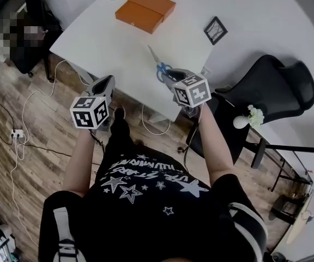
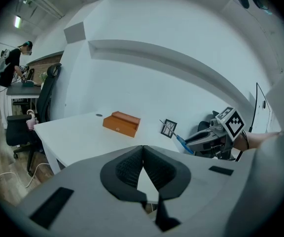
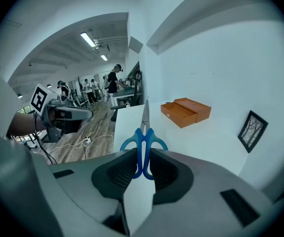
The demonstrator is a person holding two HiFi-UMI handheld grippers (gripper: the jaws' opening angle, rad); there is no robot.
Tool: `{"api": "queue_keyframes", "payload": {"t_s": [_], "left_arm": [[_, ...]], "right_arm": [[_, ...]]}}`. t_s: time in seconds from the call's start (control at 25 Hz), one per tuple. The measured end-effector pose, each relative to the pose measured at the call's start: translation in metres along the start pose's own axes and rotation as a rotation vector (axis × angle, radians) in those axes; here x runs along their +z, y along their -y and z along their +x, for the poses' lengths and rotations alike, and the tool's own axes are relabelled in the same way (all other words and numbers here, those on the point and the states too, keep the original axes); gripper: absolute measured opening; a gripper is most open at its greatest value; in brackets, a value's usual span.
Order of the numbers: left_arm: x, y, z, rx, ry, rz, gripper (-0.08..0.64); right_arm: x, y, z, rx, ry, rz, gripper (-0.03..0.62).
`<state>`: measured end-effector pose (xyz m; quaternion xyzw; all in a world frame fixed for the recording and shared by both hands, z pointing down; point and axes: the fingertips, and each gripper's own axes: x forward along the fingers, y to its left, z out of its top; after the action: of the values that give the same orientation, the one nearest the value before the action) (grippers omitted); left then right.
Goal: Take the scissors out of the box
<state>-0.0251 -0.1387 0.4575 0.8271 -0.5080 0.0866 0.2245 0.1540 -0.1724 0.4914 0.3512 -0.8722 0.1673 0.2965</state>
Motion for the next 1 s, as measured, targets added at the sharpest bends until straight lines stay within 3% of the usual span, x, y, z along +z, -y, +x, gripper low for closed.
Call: {"api": "queue_keyframes", "payload": {"t_s": [0.28,1.0], "left_arm": [[-0.021,0.028,-0.023,0.001,-0.002,0.005,0.018],[-0.042,0.060,-0.048,-0.008,-0.017,0.011,0.018]], "right_arm": [[-0.033,-0.017,-0.027,0.042,0.040,0.090,0.103],[-0.075,-0.042,-0.056,0.055,0.040,0.109,0.103]]}}
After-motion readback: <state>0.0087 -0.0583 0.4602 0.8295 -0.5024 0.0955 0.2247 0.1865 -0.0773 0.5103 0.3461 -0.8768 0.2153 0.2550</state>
